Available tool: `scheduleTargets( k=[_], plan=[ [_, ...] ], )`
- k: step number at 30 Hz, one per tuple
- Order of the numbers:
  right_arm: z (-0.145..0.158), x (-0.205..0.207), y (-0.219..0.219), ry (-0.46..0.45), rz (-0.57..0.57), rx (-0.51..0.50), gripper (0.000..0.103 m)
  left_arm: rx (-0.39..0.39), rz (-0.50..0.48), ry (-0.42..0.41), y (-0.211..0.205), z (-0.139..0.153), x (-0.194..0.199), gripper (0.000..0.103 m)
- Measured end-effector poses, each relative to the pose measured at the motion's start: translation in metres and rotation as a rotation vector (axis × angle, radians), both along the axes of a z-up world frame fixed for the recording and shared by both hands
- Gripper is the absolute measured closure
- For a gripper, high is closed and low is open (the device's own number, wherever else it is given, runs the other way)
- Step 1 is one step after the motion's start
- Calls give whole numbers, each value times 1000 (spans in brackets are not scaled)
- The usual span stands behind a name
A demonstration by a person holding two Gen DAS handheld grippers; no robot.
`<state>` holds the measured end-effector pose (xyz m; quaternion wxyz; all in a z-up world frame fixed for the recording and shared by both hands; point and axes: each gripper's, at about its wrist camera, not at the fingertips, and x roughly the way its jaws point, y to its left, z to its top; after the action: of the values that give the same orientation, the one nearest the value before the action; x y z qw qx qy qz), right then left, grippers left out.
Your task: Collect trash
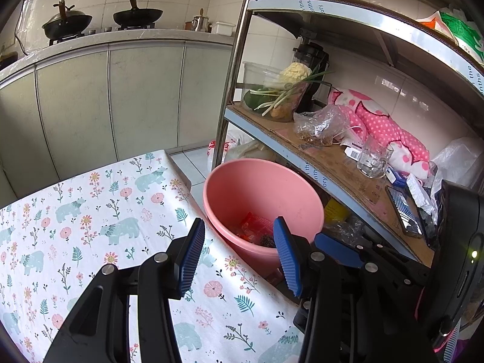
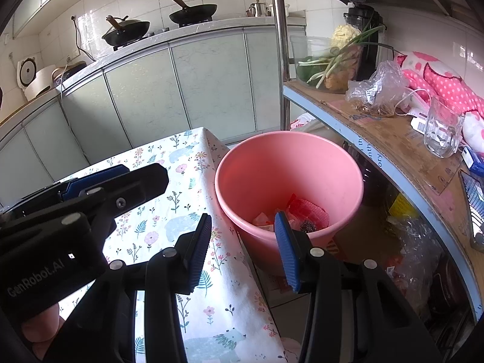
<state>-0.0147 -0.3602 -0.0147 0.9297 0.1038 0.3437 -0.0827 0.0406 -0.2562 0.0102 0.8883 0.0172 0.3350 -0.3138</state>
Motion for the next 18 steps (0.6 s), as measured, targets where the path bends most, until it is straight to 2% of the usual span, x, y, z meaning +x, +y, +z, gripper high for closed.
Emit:
scheduleTargets(
  k=[18],
  plan=[
    [-3,-1,-2,4,2,4,58,2,-4,2,0,-1,0,56]
  ],
)
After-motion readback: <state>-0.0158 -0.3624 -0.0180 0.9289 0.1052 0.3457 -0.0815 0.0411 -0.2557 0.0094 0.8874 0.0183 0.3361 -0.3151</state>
